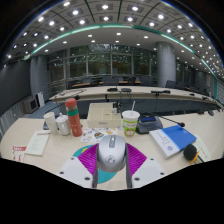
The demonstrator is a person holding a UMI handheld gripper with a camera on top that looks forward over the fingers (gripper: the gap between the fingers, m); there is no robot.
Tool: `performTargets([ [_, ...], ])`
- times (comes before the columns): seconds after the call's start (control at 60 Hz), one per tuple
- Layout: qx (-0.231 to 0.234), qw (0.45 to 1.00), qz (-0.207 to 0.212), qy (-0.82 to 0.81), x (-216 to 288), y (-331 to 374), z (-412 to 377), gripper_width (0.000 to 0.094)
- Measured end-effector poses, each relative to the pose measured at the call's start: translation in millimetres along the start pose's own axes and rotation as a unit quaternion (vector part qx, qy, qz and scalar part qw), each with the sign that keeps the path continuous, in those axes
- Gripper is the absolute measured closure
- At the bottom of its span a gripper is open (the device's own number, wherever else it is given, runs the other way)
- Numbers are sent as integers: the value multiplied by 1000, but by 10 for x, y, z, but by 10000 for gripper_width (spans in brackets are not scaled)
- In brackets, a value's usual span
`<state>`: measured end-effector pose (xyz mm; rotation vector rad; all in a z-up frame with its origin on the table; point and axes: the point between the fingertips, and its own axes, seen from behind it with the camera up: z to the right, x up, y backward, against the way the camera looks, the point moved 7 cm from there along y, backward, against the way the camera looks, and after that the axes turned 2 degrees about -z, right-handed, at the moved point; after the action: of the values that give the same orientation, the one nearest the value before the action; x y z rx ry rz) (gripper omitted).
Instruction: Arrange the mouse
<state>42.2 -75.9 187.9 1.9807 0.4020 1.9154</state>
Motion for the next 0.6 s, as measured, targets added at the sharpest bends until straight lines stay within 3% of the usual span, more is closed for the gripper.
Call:
performTargets([
  [0.233,41,997,-61,-1,-472,-1036,-706,552],
  [0.383,41,994,-102,5,-840,-1371,-805,528],
  [0.517,40,992,-121,0,-1012,-1426,-793,394],
  [0.6,32,993,-116,12,-946,-1280,-766,147],
])
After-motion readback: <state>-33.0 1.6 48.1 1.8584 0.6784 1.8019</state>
